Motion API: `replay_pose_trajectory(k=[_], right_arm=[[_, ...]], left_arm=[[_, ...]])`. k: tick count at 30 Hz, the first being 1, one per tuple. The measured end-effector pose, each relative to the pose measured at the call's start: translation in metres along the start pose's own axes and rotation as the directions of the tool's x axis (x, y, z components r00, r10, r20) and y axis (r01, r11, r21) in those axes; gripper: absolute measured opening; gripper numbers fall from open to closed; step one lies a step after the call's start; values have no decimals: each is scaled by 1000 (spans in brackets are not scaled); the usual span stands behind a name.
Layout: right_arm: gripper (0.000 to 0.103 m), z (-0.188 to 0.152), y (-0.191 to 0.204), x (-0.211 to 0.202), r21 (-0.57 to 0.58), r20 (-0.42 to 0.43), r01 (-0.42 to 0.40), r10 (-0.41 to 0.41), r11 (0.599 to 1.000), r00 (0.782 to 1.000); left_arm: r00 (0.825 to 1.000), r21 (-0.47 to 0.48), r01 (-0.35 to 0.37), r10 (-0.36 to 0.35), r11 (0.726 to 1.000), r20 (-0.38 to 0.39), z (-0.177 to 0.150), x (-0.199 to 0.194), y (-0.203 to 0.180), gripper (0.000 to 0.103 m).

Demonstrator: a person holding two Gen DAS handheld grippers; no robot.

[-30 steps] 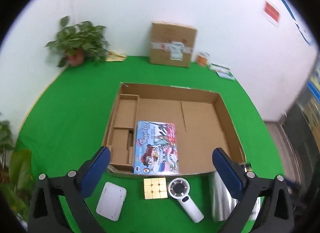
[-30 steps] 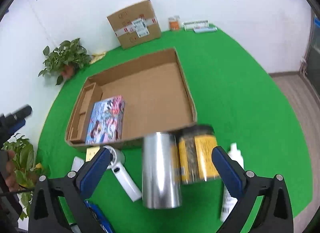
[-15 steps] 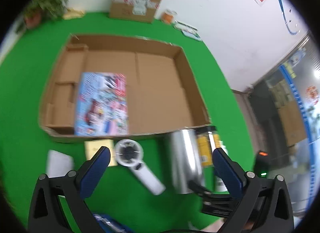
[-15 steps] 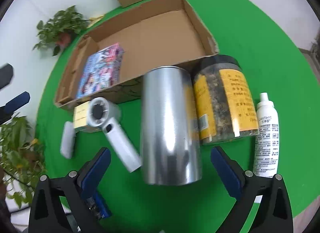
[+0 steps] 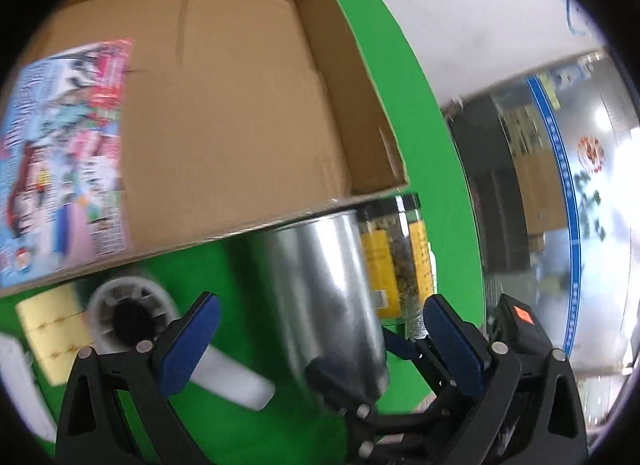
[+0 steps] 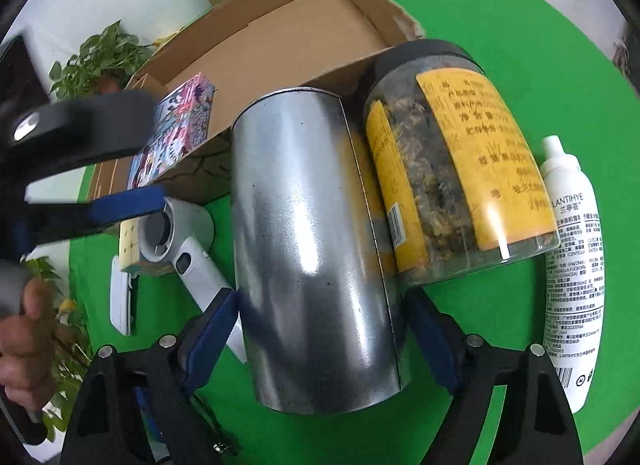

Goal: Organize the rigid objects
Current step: 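Grasp the silver metal tumbler with both grippers, then lift the tumbler with both grippers and carry it over the box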

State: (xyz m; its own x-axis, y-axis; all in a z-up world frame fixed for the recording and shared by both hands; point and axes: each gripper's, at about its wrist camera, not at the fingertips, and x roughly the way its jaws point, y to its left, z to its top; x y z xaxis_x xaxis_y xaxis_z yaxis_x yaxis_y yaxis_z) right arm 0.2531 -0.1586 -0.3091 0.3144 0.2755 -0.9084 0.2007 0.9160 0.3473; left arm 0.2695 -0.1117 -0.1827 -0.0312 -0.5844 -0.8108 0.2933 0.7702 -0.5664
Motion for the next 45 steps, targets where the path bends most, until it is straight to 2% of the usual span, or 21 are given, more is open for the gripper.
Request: replay_pose_trajectory(k=[3, 5, 7, 12, 17, 25, 32, 38, 40, 45], right_arm=[[83, -8, 4, 0, -20, -22, -6, 5, 1000, 1000], [83, -16, 3, -1, -25, -19, -14, 14, 1000, 1000], [83, -25, 3, -5, -42, -6, 17, -17, 999, 1000], [83, -43, -4, -11, -37, 11, 14, -13, 999, 1000], [83, -54, 13, -9, -93, 26, 51, -49, 994, 998], [81, -60, 32, -6, -130, 8, 46, -45, 990, 999], [81, -57, 16, -16, -113, 4, 20, -20, 993, 1000], [81, -62, 13, -21, -114, 2, 6, -6, 993, 1000], [81, -56, 2, -21, -121, -3, 7, -7, 993, 1000], [81, -47, -7, -21, -115, 8, 6, -5, 993, 1000]], left_arm=[[1000, 7, 19, -19, 1000, -12, -1, 13, -6, 96], [999, 3, 30, -30, 1000, -46, -3, 25, -10, 96], [996, 15, 10, -9, 1000, -87, -9, 36, -15, 96], [979, 54, 1, 10, 999, -201, -28, 61, -24, 96], [973, 27, -31, 37, 999, -228, -30, 68, -21, 96], [960, 14, -46, 48, 999, -276, -33, 87, -22, 96], [961, 9, -47, 48, 999, -273, -33, 88, -25, 94], [963, 2, -52, 51, 999, -265, -40, 79, -11, 94], [964, 5, -44, 43, 999, -264, -41, 80, -12, 94], [966, 53, -35, 48, 998, -255, -40, 79, -21, 93]])
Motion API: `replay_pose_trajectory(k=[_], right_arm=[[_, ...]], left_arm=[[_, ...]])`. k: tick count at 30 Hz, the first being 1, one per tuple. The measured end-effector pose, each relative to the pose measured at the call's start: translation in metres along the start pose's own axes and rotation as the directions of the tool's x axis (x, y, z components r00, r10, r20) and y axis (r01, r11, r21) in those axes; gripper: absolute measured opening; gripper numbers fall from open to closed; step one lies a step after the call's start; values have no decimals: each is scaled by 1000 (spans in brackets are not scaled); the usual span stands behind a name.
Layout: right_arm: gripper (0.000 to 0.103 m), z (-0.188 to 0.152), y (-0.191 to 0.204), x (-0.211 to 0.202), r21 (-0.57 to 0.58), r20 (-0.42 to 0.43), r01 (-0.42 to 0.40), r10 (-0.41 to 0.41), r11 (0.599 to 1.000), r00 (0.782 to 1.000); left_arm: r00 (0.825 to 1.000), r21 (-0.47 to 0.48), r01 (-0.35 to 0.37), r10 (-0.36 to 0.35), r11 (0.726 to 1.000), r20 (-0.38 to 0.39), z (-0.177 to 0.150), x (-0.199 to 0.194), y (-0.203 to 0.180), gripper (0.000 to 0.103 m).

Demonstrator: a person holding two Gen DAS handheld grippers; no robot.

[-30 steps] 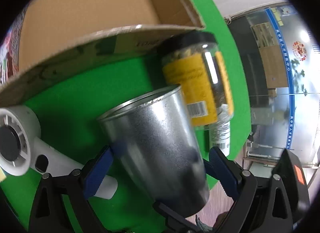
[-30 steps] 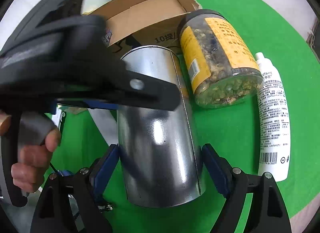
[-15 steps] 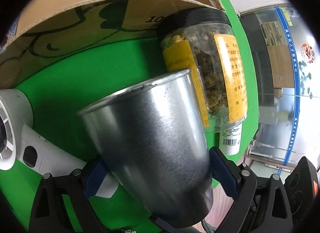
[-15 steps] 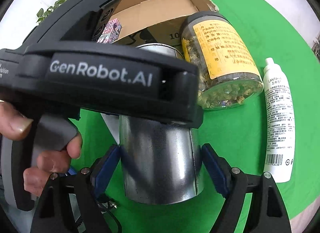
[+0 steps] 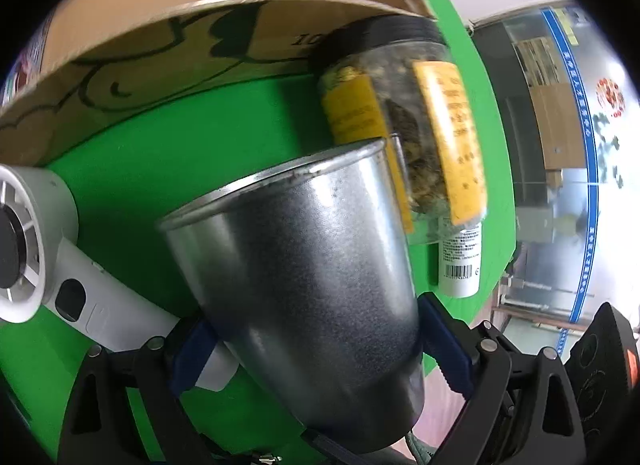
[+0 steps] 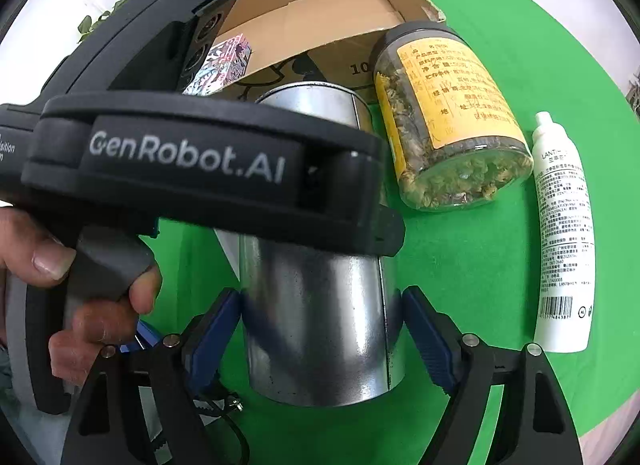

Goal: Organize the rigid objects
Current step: 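Lift the tumbler with both grippers and carry it over the box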

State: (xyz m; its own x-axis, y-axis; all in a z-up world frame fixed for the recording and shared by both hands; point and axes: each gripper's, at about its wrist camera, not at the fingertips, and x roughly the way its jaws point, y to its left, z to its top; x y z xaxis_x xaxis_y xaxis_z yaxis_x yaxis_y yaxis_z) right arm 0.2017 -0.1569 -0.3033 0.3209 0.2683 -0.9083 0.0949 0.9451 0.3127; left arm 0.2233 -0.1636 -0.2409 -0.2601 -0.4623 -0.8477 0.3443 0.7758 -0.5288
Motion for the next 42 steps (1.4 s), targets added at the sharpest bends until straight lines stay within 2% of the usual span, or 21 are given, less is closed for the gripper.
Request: replay_pose_trajectory(k=[5, 11, 15, 21, 24, 28, 34, 38, 42], right_arm=[[80, 0, -3, -24, 15, 48, -10, 10, 1000, 999], [78, 22, 1, -82, -9, 136, -47, 48, 999, 989], [78, 51, 11, -111, -54, 208, -58, 68, 997, 976], [77, 101, 39, -129, -117, 279, -86, 116, 989, 953], [77, 122, 62, -120, -144, 280, -105, 142, 984, 949], [77, 142, 102, -90, -154, 262, -110, 148, 982, 954], [76, 176, 109, -54, -130, 219, -115, 142, 985, 965], [76, 198, 99, -20, -48, 189, -134, 140, 990, 972], [76, 213, 90, 19, -41, 154, -145, 149, 989, 977]], left_arm=[[999, -7, 28, -28, 1000, 42, -3, -19, -8, 93], [989, 43, 56, -61, 998, 136, 0, -75, -29, 92], [973, 64, 51, -64, 997, 220, 12, -119, -33, 92], [942, 50, 52, -66, 997, 329, 32, -178, -10, 92], [933, 27, 43, -50, 999, 356, 43, -194, 10, 91], [935, 5, 67, -65, 998, 348, 61, -198, 41, 91], [947, 18, 69, -71, 997, 313, 96, -189, 69, 91], [955, -19, 122, -112, 992, 276, 122, -165, 93, 91], [964, -42, 119, -105, 992, 246, 137, -151, 114, 91]])
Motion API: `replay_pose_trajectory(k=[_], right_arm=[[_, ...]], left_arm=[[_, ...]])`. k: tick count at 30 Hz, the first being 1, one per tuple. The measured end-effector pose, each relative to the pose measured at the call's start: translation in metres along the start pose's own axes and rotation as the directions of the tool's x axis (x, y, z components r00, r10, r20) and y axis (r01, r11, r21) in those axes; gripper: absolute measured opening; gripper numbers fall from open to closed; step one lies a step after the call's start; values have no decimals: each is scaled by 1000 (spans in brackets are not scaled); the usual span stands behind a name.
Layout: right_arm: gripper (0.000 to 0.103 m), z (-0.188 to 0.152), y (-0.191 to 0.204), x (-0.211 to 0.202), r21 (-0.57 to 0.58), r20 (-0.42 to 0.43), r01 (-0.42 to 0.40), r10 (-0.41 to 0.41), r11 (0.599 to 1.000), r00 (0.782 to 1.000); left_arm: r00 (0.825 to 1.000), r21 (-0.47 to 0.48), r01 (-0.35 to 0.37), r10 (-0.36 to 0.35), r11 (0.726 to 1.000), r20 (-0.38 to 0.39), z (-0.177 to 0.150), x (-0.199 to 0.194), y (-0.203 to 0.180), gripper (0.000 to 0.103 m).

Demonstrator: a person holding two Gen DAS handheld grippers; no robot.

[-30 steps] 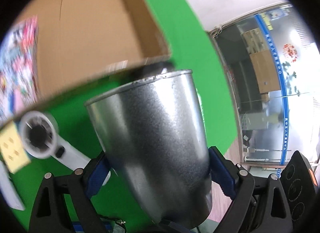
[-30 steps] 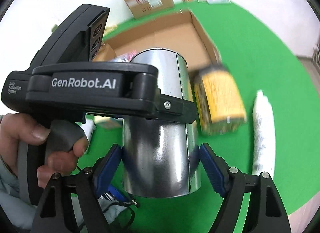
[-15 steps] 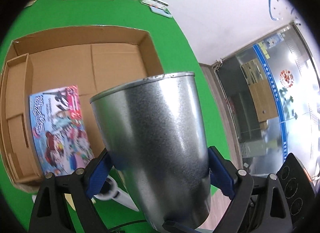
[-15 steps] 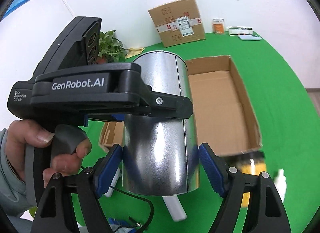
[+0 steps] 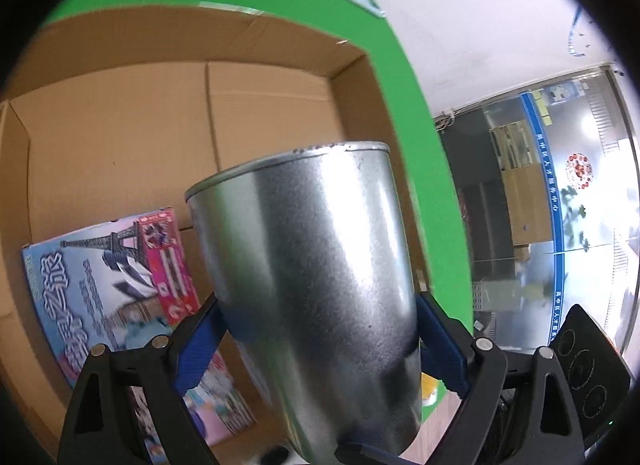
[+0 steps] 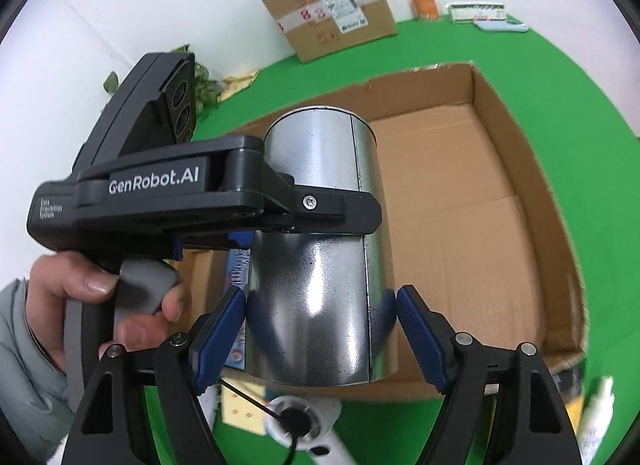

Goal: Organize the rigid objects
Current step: 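Lift the tumbler with both grippers and carry it over the box, then lower the tumbler next to the game box and open both grippers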

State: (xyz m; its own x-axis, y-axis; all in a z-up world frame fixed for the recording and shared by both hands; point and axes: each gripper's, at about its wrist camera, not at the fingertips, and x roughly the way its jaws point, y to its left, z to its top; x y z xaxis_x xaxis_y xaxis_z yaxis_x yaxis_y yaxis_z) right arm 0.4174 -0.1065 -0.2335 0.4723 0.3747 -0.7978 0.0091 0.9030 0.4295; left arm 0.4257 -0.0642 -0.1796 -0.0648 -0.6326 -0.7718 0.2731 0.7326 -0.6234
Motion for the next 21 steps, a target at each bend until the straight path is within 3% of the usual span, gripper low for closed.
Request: replay_pose_trajectory(k=[8, 11, 16, 21], right_arm=[[76, -8, -24, 55, 59, -164, -12, 21, 998, 986], [77, -21, -31, 64, 77, -172, 1, 12, 997, 985], [77, -24, -21, 69, 12, -182, 1, 1, 1000, 983], [80, -13, -17, 85, -23, -234, 20, -25, 1000, 972]], left_arm=[[998, -107, 10, -16, 994, -57, -6, 36, 25, 88], [996, -151, 25, -37, 988, -78, -7, 34, 31, 87], [999, -124, -30, 25, 992, -42, -15, 13, 30, 87], [996, -120, -53, 62, 991, 70, -37, -33, 26, 87]])
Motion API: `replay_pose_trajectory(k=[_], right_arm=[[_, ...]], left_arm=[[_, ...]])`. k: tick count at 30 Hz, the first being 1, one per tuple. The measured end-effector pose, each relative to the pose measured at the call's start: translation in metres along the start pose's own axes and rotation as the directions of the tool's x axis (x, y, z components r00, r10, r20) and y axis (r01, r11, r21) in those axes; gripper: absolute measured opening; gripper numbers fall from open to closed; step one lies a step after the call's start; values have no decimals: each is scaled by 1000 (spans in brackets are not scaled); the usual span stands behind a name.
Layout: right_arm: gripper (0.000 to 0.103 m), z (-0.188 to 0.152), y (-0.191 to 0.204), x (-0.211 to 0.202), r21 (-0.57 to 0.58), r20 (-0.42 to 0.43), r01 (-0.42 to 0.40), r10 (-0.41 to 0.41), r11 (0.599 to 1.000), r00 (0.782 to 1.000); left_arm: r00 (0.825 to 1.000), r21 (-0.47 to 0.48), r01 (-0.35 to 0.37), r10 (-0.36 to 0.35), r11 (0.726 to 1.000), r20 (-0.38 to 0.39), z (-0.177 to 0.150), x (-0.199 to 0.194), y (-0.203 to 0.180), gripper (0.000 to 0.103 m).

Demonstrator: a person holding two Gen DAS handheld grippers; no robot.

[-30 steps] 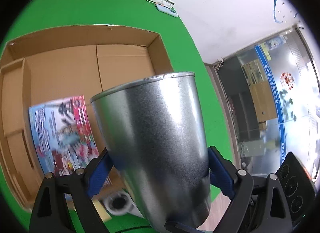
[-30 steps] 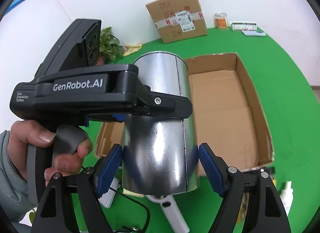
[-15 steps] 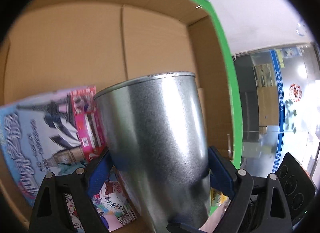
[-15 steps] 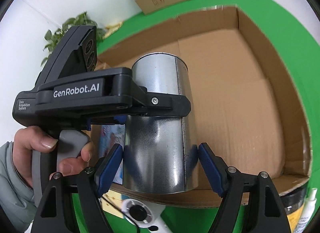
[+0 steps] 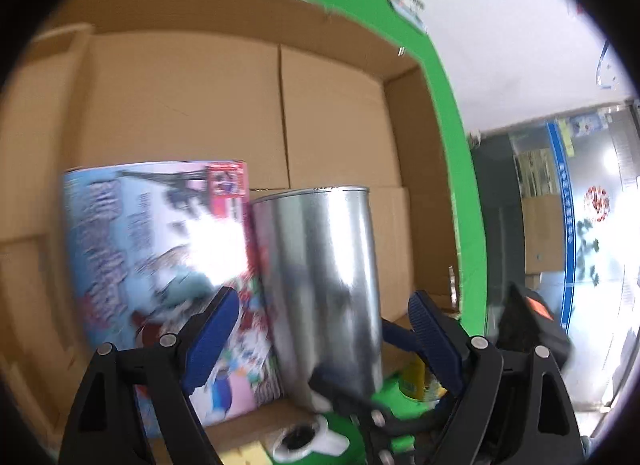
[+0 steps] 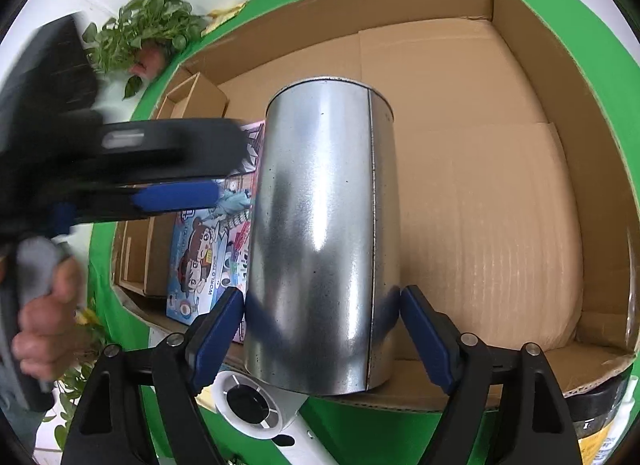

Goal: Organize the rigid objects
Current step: 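Lower the tumbler next to the game box and open both grippers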

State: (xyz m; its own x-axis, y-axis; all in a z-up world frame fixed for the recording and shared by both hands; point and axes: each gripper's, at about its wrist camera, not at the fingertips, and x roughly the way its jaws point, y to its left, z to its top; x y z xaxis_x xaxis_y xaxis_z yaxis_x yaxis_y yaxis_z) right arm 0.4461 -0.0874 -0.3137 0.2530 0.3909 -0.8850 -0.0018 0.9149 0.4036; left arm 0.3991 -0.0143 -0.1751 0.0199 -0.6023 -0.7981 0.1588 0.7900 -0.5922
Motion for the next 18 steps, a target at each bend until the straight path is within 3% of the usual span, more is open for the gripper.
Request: replay_pose_trajectory(k=[2, 4, 6, 10, 12, 14, 18], right_arm=[[85, 4, 5, -1, -16, -14, 1, -2, 1000, 1000], [87, 1, 9, -18, 5, 14, -53, 53, 999, 999], [94, -6, 7, -41, 42, 59, -81, 78, 996, 995], [96, -22, 6, -79, 90, 135, -7, -5, 996, 991], [96, -35, 7, -95, 83, 133, 78, -89, 994, 987], [96, -48, 4, -114, 99, 154, 108, -123, 989, 980], [95, -81, -13, -168, 131, 221, 103, -130, 986, 966]], left_arm=[[998, 9, -14, 14, 1000, 56, -12, -21, -7, 87], [988, 13, -81, 79, 997, 136, -20, -39, -14, 87], [970, 31, -123, 114, 992, 216, -29, -59, -22, 87], [920, 9, -145, 132, 989, 369, -46, -90, -27, 87], [904, -54, -152, 161, 987, 397, -56, -98, -21, 88], [900, -89, -172, 193, 981, 390, -60, -98, -22, 87], [853, -76, -259, 265, 963, 450, -71, -98, -44, 87]])
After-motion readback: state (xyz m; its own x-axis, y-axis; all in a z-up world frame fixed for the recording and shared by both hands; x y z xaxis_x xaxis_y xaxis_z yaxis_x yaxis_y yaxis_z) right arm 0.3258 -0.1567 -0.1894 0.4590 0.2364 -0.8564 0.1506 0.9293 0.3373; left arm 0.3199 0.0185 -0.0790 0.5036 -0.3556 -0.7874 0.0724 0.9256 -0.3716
